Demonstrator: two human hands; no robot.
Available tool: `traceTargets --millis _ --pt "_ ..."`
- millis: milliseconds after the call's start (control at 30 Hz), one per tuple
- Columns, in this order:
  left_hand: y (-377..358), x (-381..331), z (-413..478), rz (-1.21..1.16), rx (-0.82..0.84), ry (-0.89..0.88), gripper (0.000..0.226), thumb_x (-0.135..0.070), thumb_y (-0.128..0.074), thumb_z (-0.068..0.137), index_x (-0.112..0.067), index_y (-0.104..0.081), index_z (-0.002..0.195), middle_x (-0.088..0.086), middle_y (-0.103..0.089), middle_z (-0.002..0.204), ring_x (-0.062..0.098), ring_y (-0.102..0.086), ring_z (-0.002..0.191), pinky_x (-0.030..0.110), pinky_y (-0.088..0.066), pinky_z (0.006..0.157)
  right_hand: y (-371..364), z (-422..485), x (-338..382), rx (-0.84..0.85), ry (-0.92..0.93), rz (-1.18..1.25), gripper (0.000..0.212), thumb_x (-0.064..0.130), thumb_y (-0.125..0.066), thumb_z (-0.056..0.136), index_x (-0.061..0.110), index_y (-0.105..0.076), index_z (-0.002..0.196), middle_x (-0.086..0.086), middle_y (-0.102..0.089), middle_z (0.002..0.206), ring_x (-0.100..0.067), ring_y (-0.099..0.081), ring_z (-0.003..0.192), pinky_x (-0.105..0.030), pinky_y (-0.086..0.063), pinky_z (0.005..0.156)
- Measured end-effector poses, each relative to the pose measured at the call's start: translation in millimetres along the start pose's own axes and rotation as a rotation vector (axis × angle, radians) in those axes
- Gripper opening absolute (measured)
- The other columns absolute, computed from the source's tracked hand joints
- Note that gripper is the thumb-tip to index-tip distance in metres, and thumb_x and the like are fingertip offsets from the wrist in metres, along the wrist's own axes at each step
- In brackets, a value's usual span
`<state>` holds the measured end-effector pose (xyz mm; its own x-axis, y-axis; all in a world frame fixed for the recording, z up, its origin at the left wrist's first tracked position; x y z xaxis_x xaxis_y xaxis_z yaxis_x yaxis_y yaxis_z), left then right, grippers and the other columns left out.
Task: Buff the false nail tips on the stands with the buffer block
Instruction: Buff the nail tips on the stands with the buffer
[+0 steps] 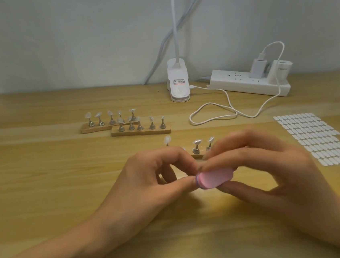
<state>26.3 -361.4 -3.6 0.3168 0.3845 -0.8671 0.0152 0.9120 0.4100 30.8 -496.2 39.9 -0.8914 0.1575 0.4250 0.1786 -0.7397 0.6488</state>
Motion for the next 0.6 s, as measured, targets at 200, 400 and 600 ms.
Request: traceTargets --millis 200,400,600 --pt "0.5 2.4 -0.3 -0.066 -0.026 0.026 0.016 -0.046 -0.082 0.073 -0.031 -0.075 0.070 -0.021 -0.042 0.041 0.002 -0.026 0.041 0.006 -0.021 0.044 1.3 -0.1 -2.5 -0.056 0.014 0.026 0.020 0.019 -0.075 0.085 0.018 -0.073 0.106 0.002 -0.065 0.097 -0.002 -0.067 0.096 -0.014 -0.049 0.086" --pt "0.3 6.2 -1.4 -0.057 -0.017 0.052 0.014 -0.044 -0.085 0.073 -0.032 -0.077 0.073 -0.015 -0.029 0.042 0.005 -0.023 0.042 0.010 -0.019 0.044 4.3 -0.7 -3.6 -0.088 0.016 0.005 0.021 0.018 -0.076 0.085 0.019 -0.072 0.106 0.003 -0.066 0.098 -0.001 -0.068 0.098 -0.016 -0.051 0.087" --pt "-1.6 5.5 -1.5 -0.065 0.000 0.044 0.012 -0.043 -0.077 0.074 -0.032 -0.078 0.077 -0.015 -0.032 0.043 0.005 -0.022 0.043 0.011 -0.020 0.044 3.4 0.1 1.9 -0.097 0.031 0.001 0.019 0.016 -0.073 0.085 0.018 -0.073 0.104 0.003 -0.067 0.097 -0.002 -0.068 0.095 -0.018 -0.051 0.086"
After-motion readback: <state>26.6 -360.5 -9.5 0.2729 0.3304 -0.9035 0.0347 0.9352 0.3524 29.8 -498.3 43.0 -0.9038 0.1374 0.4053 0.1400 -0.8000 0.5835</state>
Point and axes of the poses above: each hand's wrist, its own z-axis towards the middle knuckle, its own y-axis out of the back of the hand, x = y × z, the point moved 10 cm from there along z, towards the middle knuckle
